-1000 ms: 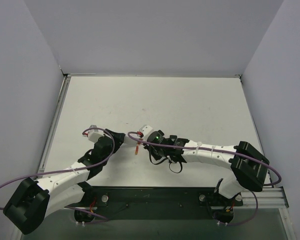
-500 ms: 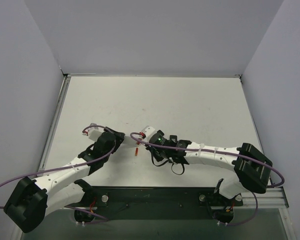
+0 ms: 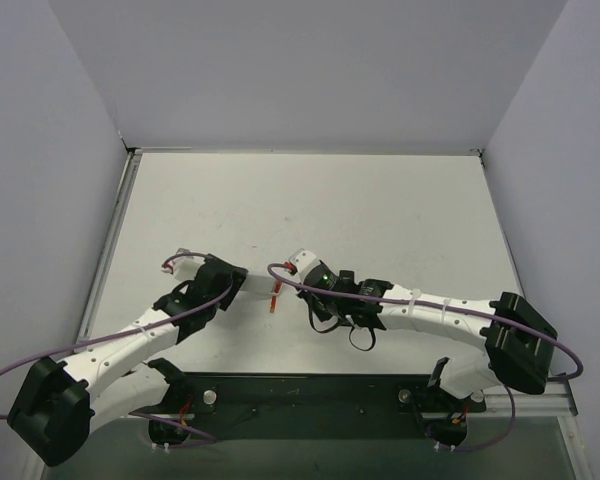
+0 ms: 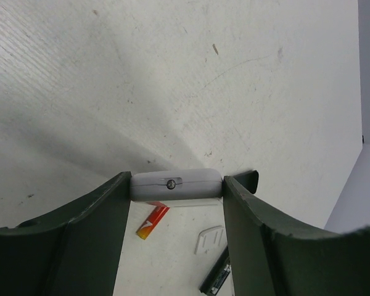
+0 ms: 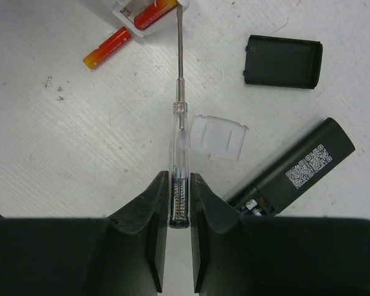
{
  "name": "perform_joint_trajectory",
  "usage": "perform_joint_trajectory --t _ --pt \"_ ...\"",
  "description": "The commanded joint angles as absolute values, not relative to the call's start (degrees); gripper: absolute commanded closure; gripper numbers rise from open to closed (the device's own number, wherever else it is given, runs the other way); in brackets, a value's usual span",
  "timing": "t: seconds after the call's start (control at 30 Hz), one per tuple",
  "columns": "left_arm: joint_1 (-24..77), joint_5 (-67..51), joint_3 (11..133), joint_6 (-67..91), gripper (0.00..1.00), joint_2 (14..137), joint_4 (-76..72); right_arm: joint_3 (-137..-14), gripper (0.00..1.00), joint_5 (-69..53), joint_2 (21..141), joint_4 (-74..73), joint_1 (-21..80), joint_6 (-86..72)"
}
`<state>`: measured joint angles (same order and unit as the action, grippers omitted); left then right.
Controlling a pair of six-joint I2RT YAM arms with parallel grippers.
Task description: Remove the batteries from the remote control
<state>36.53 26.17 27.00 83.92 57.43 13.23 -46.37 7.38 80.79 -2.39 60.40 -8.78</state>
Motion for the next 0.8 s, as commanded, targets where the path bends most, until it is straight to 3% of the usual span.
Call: perform_joint_trajectory --t 0.0,0.33,0.77 --pt "35.6 25.3 31.1 88.1 1.0 55.0 18.5 -45.3 1.0 9.4 76.6 -2.4 60.2 -10.3" --pt "28.9 22.8 34.4 90.5 1.0 51.9 29.1 -41.8 1.0 2.0 71.4 -0.4 62.1 -14.6" --pt "28.4 23.9 27.0 97.6 1.0 38.9 37.5 -48.1 1.0 1.6 79.7 2.4 66.4 -19.8"
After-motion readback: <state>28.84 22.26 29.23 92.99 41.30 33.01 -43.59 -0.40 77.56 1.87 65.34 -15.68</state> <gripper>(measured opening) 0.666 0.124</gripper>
